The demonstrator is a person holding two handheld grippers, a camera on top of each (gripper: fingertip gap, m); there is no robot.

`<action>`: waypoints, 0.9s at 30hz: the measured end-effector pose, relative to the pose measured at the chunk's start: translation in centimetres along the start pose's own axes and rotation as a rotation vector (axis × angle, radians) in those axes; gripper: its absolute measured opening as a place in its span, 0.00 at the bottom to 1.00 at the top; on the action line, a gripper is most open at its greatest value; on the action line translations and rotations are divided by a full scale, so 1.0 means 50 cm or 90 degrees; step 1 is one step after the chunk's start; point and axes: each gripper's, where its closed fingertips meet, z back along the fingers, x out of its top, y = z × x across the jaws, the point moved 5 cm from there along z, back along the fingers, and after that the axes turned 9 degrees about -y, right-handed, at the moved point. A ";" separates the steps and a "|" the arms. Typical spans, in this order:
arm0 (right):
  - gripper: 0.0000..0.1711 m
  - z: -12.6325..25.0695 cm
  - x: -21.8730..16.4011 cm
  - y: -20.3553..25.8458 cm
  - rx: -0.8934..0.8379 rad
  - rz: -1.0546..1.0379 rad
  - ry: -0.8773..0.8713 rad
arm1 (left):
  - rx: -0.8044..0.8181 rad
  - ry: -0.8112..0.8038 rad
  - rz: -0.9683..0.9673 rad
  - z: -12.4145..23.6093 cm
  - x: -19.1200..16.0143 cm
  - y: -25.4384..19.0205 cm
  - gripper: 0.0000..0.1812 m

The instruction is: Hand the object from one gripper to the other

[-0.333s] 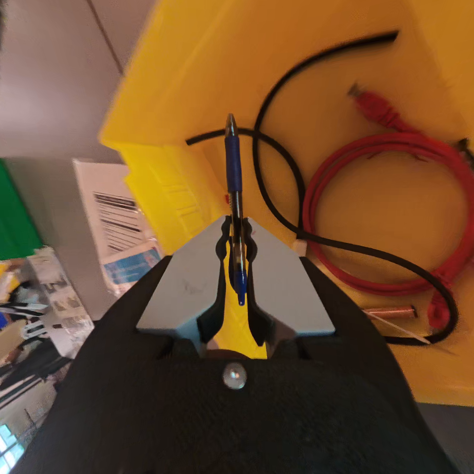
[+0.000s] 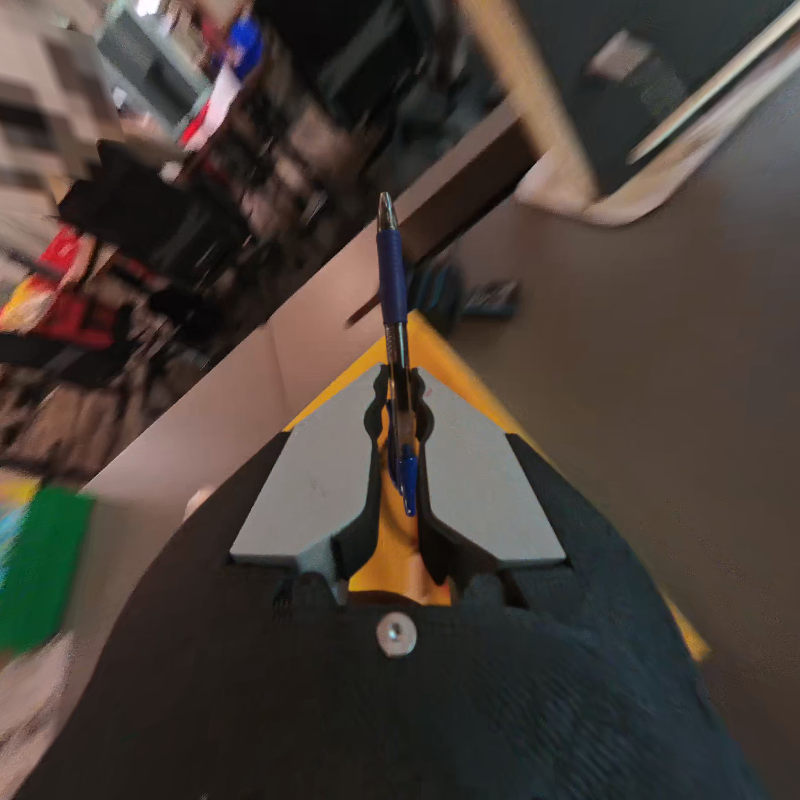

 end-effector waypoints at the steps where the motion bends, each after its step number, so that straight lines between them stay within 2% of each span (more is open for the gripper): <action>1: 0.37 0.000 0.007 0.006 0.015 -0.016 -0.008 | -0.050 -0.062 0.027 0.010 0.034 -0.045 0.04; 4: 0.37 0.006 0.055 0.015 0.047 -0.041 -0.070 | -0.242 -0.226 0.156 0.040 0.126 -0.190 0.04; 7: 0.36 0.017 0.130 0.002 0.088 -0.084 -0.154 | -0.401 -0.323 0.242 0.048 0.183 -0.325 0.04; 11: 0.36 0.037 0.210 -0.025 0.172 -0.160 -0.238 | -0.561 -0.374 0.305 0.016 0.212 -0.470 0.04; 14: 0.33 0.045 0.223 -0.049 0.197 -0.196 -0.265 | -0.651 -0.371 0.347 -0.021 0.216 -0.546 0.04; 16: 0.29 0.042 0.209 -0.064 0.216 -0.228 -0.258 | -0.675 -0.362 0.363 -0.045 0.217 -0.576 0.04; 18: 0.05 0.042 0.188 -0.077 0.227 -0.234 -0.258 | -0.689 -0.349 0.356 -0.065 0.215 -0.597 0.04; 23: 0.04 0.045 0.148 -0.095 0.219 -0.215 -0.237 | -0.715 -0.325 0.366 -0.099 0.201 -0.630 0.04; 25: 0.04 0.041 0.141 -0.106 0.138 -0.137 -0.224 | -0.683 -0.290 0.368 -0.120 0.184 -0.629 0.09; 27: 0.03 0.042 0.132 -0.117 -0.004 0.040 -0.194 | -0.687 -0.250 0.391 -0.130 0.162 -0.628 0.18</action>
